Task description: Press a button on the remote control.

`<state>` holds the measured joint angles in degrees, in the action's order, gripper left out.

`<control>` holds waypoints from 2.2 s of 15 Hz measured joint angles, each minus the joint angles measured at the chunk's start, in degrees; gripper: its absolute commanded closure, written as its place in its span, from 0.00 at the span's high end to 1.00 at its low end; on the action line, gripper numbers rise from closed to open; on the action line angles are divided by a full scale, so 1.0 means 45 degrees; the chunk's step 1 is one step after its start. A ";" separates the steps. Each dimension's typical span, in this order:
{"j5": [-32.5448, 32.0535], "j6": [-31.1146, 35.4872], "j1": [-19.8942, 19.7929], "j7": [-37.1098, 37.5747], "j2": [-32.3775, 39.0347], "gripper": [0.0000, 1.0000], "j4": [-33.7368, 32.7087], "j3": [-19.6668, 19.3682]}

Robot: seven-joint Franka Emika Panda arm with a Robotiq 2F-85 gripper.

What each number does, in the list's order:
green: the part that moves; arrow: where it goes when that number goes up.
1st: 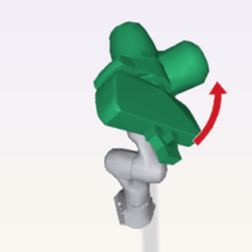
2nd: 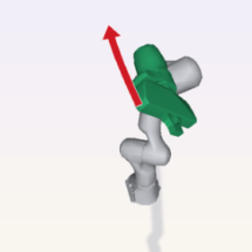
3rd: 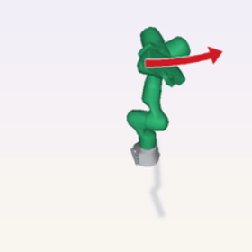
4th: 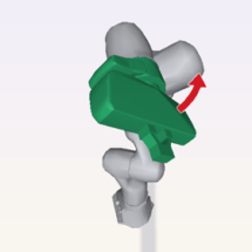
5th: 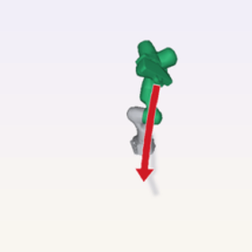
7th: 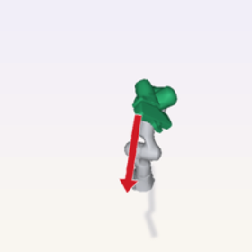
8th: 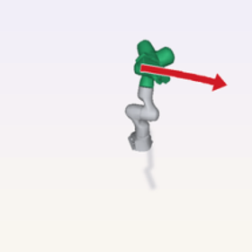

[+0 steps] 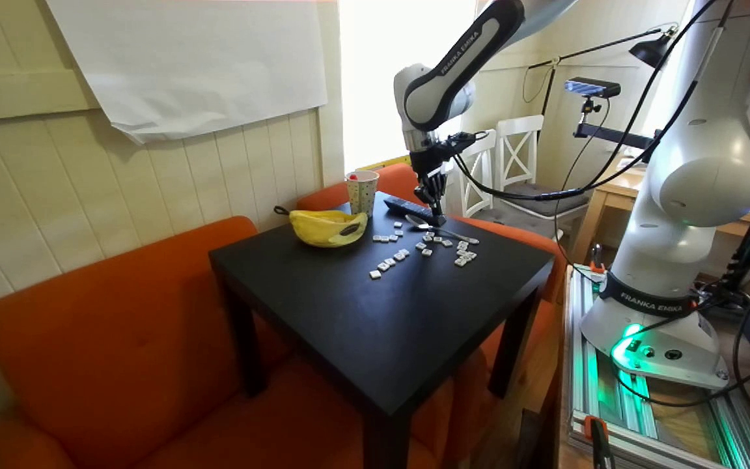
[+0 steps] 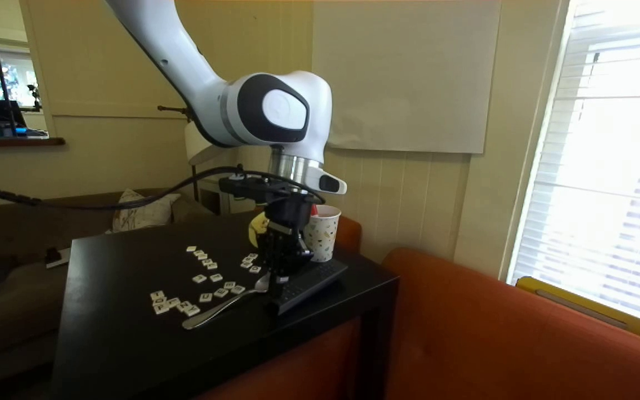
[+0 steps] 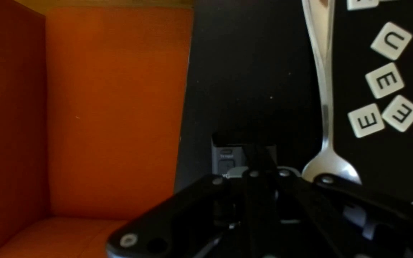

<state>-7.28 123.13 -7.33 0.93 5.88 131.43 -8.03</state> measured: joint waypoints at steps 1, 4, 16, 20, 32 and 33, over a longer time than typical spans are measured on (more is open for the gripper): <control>0.0000 -0.0007 0.0002 0.0013 0.0000 0.00 -0.0002 0.0002; 0.0000 -0.0068 0.0008 0.0059 0.0000 0.00 -0.0009 0.0009; 0.0001 -0.0156 0.0022 0.0204 -0.0002 0.00 -0.0028 0.0082; 0.0001 -0.0156 0.0025 0.0393 -0.0020 0.00 -0.0047 0.0088; 0.0048 -0.0508 0.0025 0.0700 -0.0089 0.00 -0.0172 0.0097; 0.0066 -0.0508 0.0026 0.0700 -0.0089 0.00 -0.0180 0.0104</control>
<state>-6.98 120.84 -7.21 4.08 5.48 130.62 -7.56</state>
